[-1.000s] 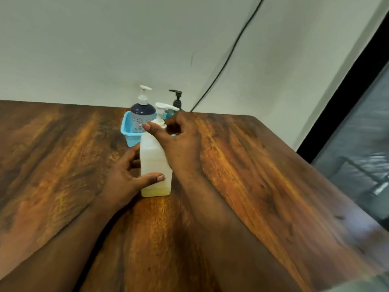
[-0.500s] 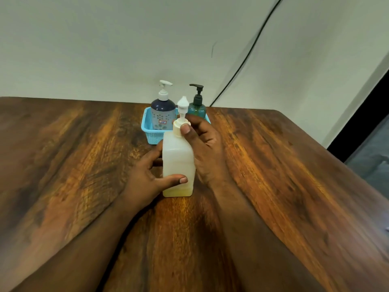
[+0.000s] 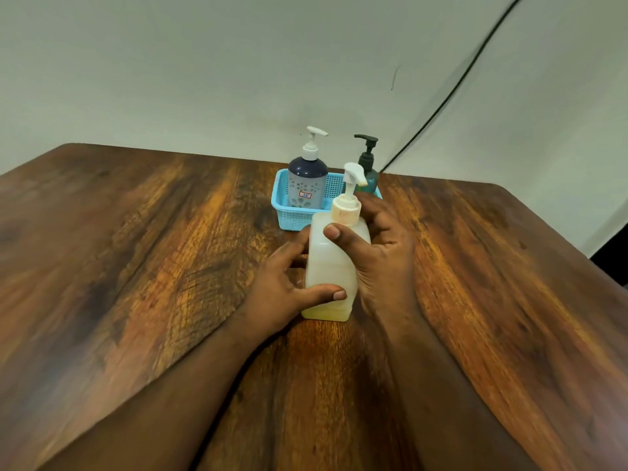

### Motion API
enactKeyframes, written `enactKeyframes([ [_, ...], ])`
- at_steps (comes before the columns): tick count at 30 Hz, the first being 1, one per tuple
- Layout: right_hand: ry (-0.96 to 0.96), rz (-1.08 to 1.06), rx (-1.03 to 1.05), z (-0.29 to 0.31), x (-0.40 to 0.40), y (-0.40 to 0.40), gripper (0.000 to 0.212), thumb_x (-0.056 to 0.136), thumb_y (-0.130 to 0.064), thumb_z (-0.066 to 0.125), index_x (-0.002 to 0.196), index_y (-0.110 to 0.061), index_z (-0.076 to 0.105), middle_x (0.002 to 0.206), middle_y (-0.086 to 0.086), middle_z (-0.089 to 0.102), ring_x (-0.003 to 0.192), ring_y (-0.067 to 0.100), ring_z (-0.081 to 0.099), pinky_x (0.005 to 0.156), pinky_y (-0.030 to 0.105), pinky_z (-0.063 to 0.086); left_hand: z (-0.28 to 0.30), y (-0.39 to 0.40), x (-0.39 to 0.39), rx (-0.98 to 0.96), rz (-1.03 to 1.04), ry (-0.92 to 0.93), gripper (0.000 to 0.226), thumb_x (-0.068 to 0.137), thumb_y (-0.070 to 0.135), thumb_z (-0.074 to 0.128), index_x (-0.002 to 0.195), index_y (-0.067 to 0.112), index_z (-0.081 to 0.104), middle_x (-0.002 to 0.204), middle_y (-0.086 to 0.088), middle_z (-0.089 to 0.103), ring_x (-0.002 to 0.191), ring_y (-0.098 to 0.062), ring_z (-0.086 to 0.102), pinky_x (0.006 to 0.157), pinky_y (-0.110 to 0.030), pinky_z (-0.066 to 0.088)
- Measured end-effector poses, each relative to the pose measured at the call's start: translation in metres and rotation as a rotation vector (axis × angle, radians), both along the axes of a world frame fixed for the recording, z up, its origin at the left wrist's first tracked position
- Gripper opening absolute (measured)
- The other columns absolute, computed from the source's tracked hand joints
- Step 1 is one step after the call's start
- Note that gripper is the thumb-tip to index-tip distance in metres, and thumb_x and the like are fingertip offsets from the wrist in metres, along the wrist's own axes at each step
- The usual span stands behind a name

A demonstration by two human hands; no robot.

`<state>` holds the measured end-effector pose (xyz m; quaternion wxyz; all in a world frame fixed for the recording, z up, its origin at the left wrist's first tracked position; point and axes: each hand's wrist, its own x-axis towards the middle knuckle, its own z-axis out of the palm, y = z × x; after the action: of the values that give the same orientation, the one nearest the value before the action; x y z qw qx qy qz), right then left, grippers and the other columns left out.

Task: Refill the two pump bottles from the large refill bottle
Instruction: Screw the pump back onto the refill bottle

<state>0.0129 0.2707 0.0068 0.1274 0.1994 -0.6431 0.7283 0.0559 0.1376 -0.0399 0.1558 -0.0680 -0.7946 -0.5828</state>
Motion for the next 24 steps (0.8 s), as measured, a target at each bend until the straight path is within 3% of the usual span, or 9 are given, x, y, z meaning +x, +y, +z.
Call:
enactKeyframes([
  [4, -0.076, 0.038, -0.125, 0.004, 0.004, 0.002, 0.051, 0.055, -0.022, 0.085, 0.100, -0.012, 0.062, 0.108, -0.005, 0.066, 0.102, 0.014, 0.066, 0.082, 0.045, 0.058, 0.000, -0.001, -0.001, -0.006, 0.002, -0.007, 0.094, 0.054, 0.054, 0.081, 0.139, 0.030, 0.048, 0.122, 0.016, 0.061, 0.108, 0.002, 0.060, 0.083, -0.017, 0.055],
  [8, -0.068, 0.095, -0.026, 0.008, 0.004, 0.006, 0.066, 0.059, -0.028, 0.081, 0.121, -0.031, 0.056, 0.122, -0.006, 0.062, 0.109, 0.010, 0.063, 0.083, 0.036, 0.057, 0.000, -0.002, 0.000, -0.033, 0.002, -0.001, 0.093, 0.056, 0.053, 0.080, 0.140, 0.031, 0.047, 0.125, 0.015, 0.061, 0.110, -0.002, 0.060, 0.090, -0.026, 0.055],
  [10, -0.077, 0.083, 0.037, 0.007, 0.005, 0.006, 0.060, 0.061, -0.035, 0.078, 0.119, -0.033, 0.061, 0.121, -0.010, 0.064, 0.107, 0.008, 0.064, 0.083, 0.038, 0.058, 0.000, -0.002, 0.001, -0.038, 0.004, 0.006, 0.092, 0.057, 0.053, 0.081, 0.140, 0.031, 0.047, 0.125, 0.014, 0.062, 0.111, -0.005, 0.060, 0.091, -0.031, 0.055],
  [13, -0.033, 0.009, 0.014, 0.006, 0.011, 0.005, 0.040, 0.067, -0.029, 0.079, 0.106, -0.029, 0.068, 0.115, -0.007, 0.068, 0.106, 0.012, 0.065, 0.083, 0.043, 0.058, 0.000, -0.001, 0.002, -0.037, -0.006, 0.027, 0.089, 0.058, 0.050, 0.081, 0.138, 0.032, 0.048, 0.123, 0.016, 0.062, 0.110, -0.002, 0.060, 0.089, -0.022, 0.053],
  [18, -0.047, -0.044, -0.034, 0.005, 0.014, 0.003, 0.036, 0.072, -0.014, 0.079, 0.104, -0.020, 0.062, 0.111, -0.002, 0.069, 0.102, 0.014, 0.067, 0.077, 0.040, 0.059, 0.000, -0.002, 0.001, -0.040, -0.004, 0.027, 0.093, 0.056, 0.052, 0.083, 0.139, 0.034, 0.046, 0.123, 0.020, 0.060, 0.107, 0.006, 0.058, 0.082, -0.010, 0.051],
  [20, -0.065, 0.013, -0.057, 0.006, 0.015, 0.002, 0.043, 0.075, -0.009, 0.077, 0.106, -0.024, 0.052, 0.106, -0.001, 0.070, 0.097, 0.015, 0.069, 0.073, 0.037, 0.060, 0.001, -0.002, 0.001, -0.049, 0.003, 0.033, 0.094, 0.056, 0.048, 0.088, 0.139, 0.031, 0.048, 0.121, 0.022, 0.060, 0.105, 0.009, 0.058, 0.080, -0.009, 0.050],
  [24, -0.054, 0.051, -0.101, 0.008, 0.019, -0.002, 0.060, 0.079, -0.004, 0.072, 0.122, -0.034, 0.041, 0.107, -0.002, 0.071, 0.101, 0.017, 0.068, 0.080, 0.042, 0.058, 0.002, 0.000, 0.001, -0.043, 0.001, 0.037, 0.090, 0.056, 0.048, 0.085, 0.136, 0.033, 0.047, 0.118, 0.028, 0.057, 0.105, 0.014, 0.056, 0.078, -0.006, 0.048],
])
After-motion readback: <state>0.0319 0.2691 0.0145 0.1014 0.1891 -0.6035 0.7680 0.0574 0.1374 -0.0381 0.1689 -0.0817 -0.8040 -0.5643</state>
